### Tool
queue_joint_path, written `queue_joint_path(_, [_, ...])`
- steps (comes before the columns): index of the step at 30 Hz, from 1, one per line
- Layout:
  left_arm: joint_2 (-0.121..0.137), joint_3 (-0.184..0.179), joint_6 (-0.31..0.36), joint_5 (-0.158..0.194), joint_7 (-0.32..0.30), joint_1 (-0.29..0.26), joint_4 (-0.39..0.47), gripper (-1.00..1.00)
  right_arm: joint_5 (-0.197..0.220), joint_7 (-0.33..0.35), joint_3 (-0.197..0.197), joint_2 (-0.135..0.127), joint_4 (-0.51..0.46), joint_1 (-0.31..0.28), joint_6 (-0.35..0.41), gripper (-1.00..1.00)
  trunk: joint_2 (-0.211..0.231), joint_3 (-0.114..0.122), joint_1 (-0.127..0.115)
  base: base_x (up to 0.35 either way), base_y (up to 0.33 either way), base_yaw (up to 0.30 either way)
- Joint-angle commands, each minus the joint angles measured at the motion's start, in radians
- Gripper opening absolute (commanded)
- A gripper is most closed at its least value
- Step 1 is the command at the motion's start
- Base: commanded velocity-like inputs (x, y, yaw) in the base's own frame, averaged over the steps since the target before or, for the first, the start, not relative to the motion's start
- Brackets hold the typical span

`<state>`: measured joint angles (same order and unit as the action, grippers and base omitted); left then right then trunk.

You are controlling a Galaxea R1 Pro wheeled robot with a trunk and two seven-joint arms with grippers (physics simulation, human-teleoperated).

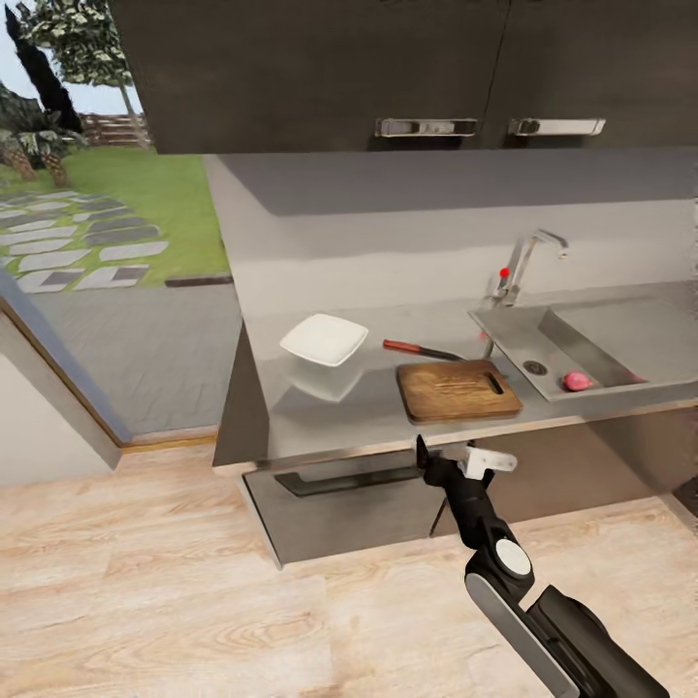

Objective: In the kitchen, take the Vidalia onion out of the sink, dice it on the chopping board with the paring knife, put the diced onion into the bowl on the countertop, then place both the paring knife and the chopping board into the sink.

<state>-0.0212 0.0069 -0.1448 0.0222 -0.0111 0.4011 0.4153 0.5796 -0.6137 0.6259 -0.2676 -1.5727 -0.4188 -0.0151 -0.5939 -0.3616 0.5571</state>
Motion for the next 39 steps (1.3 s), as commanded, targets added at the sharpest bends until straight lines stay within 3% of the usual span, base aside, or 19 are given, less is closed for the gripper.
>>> queue_joint_path(1, [0.000,0.001,-0.001,0.002,-0.001,0.001,0.002,1.00,0.006,-0.007,0.003,-0.001,-0.001,-0.001,-0.001,1.00,-0.001,-0.001,0.000,-0.263,-0.191,0.000])
queue_joint_path(17, [0.000,0.001,-0.001,0.002,-0.001,-0.003,0.001,1.00,0.007,-0.006,0.003,-0.001,0.010,-0.001,0.001,1.00,-0.001,-0.001,0.000,-0.262,-0.195,0.000])
queue_joint_path(21, [0.000,0.001,-0.002,0.002,0.000,-0.006,0.006,1.00,0.005,-0.006,0.004,0.000,0.051,0.000,0.002,1.00,-0.001,-0.001,0.000,-0.262,-0.190,0.000])
queue_joint_path(27, [0.004,0.000,0.001,0.000,0.017,-0.026,0.054,1.00,0.007,0.000,0.060,0.005,0.208,0.000,-0.007,1.00,-0.001,-0.001,0.000,-0.250,-0.169,0.000])
queue_joint_path(29, [0.007,0.001,0.004,0.000,0.054,-0.054,0.061,1.00,0.009,0.002,0.083,0.010,0.287,0.000,-0.032,1.00,-0.001,-0.001,0.000,-0.110,-0.072,0.000])
queue_joint_path(30, [0.007,0.001,0.007,0.001,0.123,-0.086,0.064,1.00,0.012,0.005,0.104,0.020,0.412,0.000,-0.091,1.00,-0.001,-0.001,0.000,-0.028,-0.018,0.000])
queue_joint_path(32, [0.007,0.001,0.008,0.001,0.155,-0.096,0.066,1.00,0.013,0.018,0.115,0.037,0.499,0.000,-0.127,1.00,-0.001,-0.001,0.000,-0.019,-0.012,0.000])
queue_joint_path(36, [0.007,0.001,0.008,0.001,0.180,-0.107,0.071,1.00,0.014,0.097,0.124,0.089,0.697,0.000,-0.194,1.00,-0.001,-0.001,0.000,-0.006,-0.004,0.000])
queue_joint_path(39, [0.008,0.001,0.008,0.001,0.186,-0.129,0.070,1.00,0.015,0.199,0.126,0.132,0.874,0.000,-0.253,1.00,-0.001,-0.001,0.000,-0.002,-0.001,0.000])
